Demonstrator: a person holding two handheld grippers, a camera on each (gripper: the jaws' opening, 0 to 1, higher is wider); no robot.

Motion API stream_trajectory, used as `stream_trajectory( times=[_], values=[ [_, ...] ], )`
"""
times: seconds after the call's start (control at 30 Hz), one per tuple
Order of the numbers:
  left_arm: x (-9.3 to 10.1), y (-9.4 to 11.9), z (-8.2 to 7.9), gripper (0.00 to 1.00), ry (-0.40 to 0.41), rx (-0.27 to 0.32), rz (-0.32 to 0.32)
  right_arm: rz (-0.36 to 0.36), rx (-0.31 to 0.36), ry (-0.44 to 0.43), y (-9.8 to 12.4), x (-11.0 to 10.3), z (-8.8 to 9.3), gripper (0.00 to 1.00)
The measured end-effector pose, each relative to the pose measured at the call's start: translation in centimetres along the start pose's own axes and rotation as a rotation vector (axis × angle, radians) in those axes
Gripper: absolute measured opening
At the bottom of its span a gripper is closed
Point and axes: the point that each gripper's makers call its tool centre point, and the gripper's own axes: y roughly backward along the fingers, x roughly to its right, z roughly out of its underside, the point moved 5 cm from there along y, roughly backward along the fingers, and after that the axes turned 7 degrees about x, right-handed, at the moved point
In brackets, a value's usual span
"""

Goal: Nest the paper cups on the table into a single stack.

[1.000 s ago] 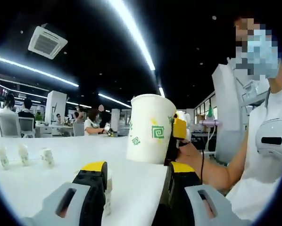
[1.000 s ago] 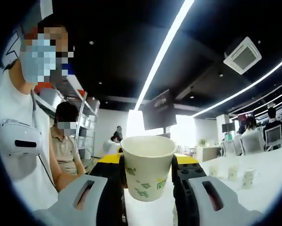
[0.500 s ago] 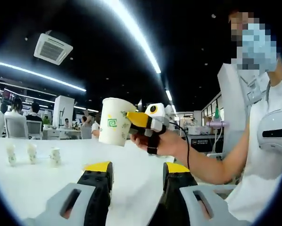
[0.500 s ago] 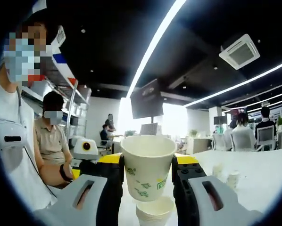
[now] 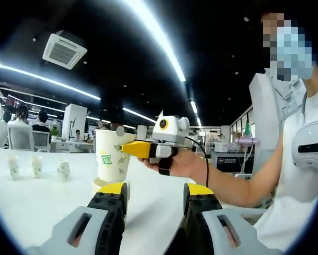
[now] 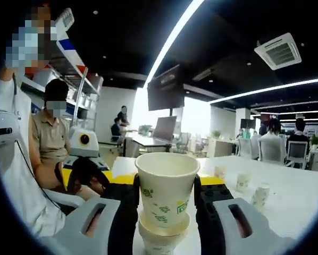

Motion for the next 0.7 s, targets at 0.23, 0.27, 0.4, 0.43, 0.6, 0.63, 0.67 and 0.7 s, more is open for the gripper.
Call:
stream_trajectory(
  times=[0.23,0.27,0.4,0.43,0.6,0.63,0.67,0.7],
  values=[
    [-0.1,0.1,0.3,0.44,0.006,-0.003,-0.005,0.014,-0.029,0.012,0.2,0.1,1.5,0.44],
    [-0.1,0.2,0.3,0.44,0.007,-0.003,-0.006,0.017,-0.032,0.013,0.2,0.1,1.7,0.44],
    [-0.2,0.3,0.2,0.44,0.005,0.000,-0.009,0.023,-0.045,0.019,0.2,0.1,2.2,0.44],
    [-0.2,0.3,0.2,0.44,0.005,0.001,-0.010,0.023,-0.047,0.019,0.2,0.1,2.3,0.44],
    [-0.4,0.4,0.2,0.43,0.009,0.000,-0.019,0.024,-0.046,0.017,0.1,0.0,2.8,0.45],
    [-0.5,0.4,0.3,0.43,0.010,-0.001,-0.020,0.024,-0.047,0.015,0.2,0.0,2.9,0.45],
    [-0.5,0.5,0.3,0.43,0.011,-0.002,-0.021,0.025,-0.048,0.013,0.2,0.0,3.0,0.45],
    [-0.5,0.5,0.3,0.43,0.011,-0.002,-0.023,0.025,-0.050,0.012,0.2,0.0,3.1,0.45]
  ],
)
